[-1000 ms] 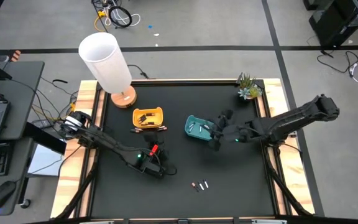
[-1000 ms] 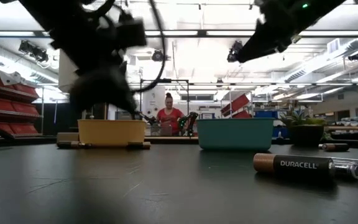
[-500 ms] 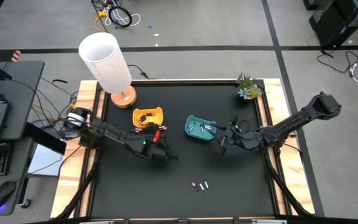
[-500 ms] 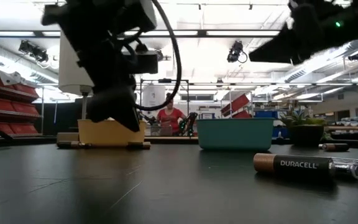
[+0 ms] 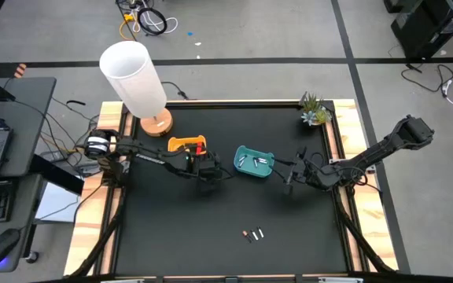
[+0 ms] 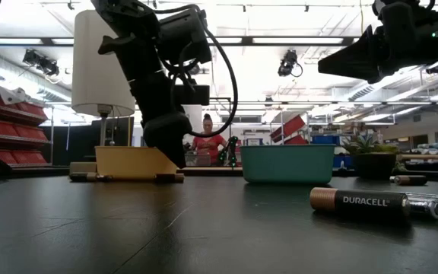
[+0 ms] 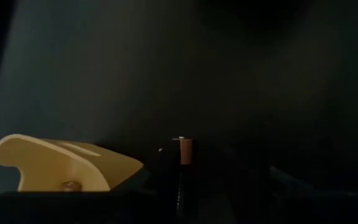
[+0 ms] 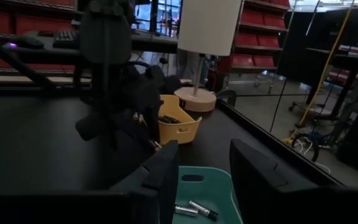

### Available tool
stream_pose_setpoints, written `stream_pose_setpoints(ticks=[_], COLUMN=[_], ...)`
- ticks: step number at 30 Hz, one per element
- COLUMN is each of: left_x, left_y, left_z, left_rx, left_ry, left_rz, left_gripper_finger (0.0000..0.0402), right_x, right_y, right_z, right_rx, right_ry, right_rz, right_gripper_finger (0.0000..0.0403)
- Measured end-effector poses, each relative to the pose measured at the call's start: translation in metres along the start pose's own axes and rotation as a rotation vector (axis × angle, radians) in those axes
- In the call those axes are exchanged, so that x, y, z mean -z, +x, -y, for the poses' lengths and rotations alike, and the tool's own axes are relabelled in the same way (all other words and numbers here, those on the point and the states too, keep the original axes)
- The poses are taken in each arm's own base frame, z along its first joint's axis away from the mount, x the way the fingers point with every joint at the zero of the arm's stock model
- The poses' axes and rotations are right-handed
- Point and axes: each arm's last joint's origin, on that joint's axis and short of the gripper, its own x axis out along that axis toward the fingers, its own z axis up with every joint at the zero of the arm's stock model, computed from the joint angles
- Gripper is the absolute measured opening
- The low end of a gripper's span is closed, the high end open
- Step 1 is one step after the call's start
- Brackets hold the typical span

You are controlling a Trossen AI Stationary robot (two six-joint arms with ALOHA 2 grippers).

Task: Sort batteries
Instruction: Put the black battery into the yellow bin

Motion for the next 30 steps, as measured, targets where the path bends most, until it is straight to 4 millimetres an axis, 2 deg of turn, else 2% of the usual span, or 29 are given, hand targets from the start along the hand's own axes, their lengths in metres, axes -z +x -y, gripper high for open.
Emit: stream_pose_setpoints(ticks=[13, 19, 30], left_x=[-0.004, -0.003, 0.013], left_y=[0.014, 0.017, 0.025], left_z=[-0.028, -0.031, -0.028], left_rx=[0.051, 0.114, 0.147], left_ry=[-0.067, -0.079, -0.079], left_rz=[-0.036, -0.054, -0.09], left_gripper_finger=[0.0126, 0.0126, 0.0126], right_x=[0.0, 0.0, 0.0], right_y=[-0.001, -0.001, -0.001], right_z=[-0.001, -0.001, -0.001], right_rx=[-0.014, -0.014, -0.014], right_ry=[-0.027, -0.028, -0.031], right_rz=[0.001, 0.001, 0.001], right_gripper_finger=[0.0127, 0.0126, 0.0125])
